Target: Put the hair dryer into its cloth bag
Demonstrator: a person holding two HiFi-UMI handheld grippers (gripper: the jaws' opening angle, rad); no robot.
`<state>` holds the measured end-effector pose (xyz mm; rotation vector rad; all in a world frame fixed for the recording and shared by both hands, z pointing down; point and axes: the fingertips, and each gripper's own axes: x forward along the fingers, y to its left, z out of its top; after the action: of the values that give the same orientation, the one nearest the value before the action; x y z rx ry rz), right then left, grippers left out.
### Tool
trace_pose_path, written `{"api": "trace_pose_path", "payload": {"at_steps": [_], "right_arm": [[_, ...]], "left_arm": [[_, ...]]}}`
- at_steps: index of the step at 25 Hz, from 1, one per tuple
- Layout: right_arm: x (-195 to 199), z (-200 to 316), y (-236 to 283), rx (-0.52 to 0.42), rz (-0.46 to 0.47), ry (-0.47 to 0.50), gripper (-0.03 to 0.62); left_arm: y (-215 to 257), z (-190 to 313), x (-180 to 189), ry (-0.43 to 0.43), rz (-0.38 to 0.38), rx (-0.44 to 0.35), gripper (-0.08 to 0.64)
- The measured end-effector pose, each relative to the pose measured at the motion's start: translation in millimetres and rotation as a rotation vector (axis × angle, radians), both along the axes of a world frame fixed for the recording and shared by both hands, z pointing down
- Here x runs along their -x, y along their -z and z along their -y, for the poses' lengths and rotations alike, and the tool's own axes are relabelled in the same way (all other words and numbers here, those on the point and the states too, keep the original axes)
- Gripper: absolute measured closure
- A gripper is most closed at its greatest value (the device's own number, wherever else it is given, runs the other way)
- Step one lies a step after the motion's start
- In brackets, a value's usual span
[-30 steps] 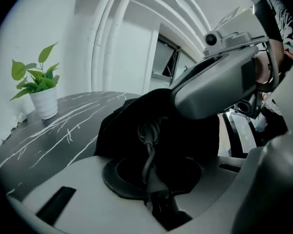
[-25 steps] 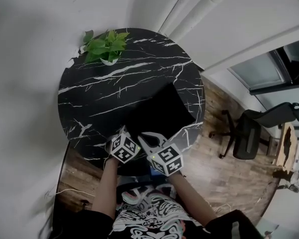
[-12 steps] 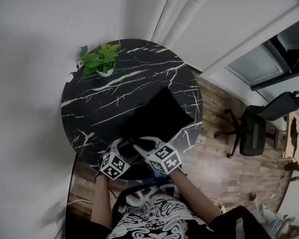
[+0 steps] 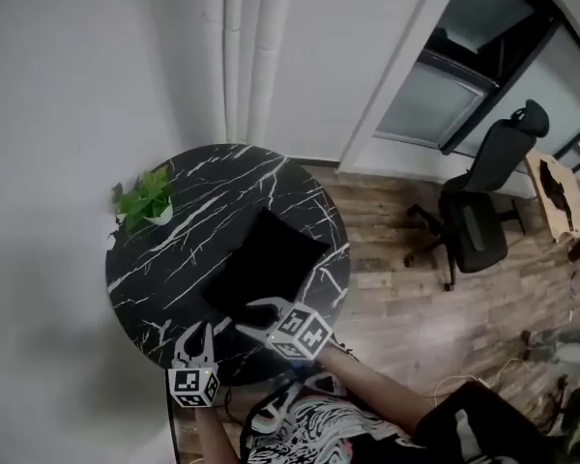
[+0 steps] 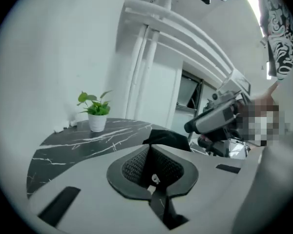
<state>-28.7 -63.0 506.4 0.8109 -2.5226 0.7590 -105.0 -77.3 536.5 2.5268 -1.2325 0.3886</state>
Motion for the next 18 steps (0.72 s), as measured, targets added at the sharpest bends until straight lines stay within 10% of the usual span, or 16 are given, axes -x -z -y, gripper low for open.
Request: {"api": "trace_pose_path", "payload": {"at_steps": [18], "right_arm": [[-149, -48, 85, -0.423, -0.075, -0.316, 0.566]], "left_arm": [[98, -41, -107, 0.070, -0.062, -0.124, 0.546]]}}
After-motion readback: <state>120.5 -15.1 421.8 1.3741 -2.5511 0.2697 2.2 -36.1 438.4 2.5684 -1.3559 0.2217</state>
